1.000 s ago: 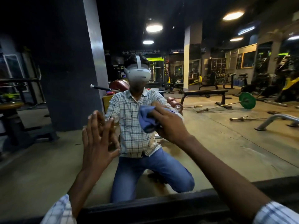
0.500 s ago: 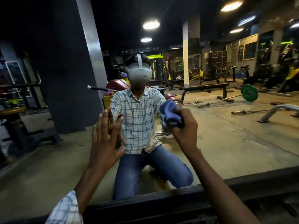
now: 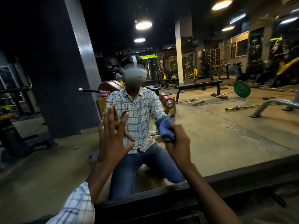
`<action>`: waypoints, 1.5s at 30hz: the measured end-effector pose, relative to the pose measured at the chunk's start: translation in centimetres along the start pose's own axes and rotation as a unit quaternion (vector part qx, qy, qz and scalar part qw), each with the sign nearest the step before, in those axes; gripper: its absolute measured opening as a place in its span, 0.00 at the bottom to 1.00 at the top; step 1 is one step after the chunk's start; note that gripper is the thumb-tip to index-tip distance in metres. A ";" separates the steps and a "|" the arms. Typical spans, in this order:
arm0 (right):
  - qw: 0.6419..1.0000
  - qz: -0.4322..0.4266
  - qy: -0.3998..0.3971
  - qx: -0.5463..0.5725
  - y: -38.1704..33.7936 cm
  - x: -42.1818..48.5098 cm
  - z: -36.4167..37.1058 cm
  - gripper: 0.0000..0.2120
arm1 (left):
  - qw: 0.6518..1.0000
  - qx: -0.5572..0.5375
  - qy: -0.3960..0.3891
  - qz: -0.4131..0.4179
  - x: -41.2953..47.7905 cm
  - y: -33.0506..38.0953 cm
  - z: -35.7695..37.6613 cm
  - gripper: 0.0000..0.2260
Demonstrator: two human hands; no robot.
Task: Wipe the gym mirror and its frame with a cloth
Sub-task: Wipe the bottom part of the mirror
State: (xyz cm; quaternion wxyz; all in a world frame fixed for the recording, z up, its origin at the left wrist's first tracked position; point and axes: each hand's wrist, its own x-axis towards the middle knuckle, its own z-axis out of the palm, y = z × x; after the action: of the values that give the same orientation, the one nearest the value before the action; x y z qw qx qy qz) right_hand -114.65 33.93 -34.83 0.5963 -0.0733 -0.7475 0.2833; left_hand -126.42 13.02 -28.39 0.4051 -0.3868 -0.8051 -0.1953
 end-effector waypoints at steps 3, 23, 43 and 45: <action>0.986 -0.106 -0.098 -0.080 1.7 1.2 -2.8 0.21 | 1.000 -0.006 0.004 0.010 0.7 1.2 0.4 0.55; 0.993 -0.107 0.051 0.009 -5.7 15.9 -1.2 0.17 | 0.998 0.043 0.035 0.011 1.7 2.6 1.8 0.55; 0.996 -0.087 -0.005 0.006 4.3 10.3 -8.6 0.17 | 0.999 0.013 0.043 0.001 1.6 3.6 1.4 0.48; 0.981 -0.157 -0.108 -0.029 5.2 9.2 -9.5 0.18 | 0.999 0.010 0.043 -0.009 1.7 3.8 1.5 0.49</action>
State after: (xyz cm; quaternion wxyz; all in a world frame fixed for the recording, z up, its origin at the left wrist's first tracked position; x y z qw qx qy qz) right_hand -109.56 45.54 -28.49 0.5471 0.0590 -0.8174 0.1707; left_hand -124.83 17.19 -27.90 0.4415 -0.3668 -0.7922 -0.2074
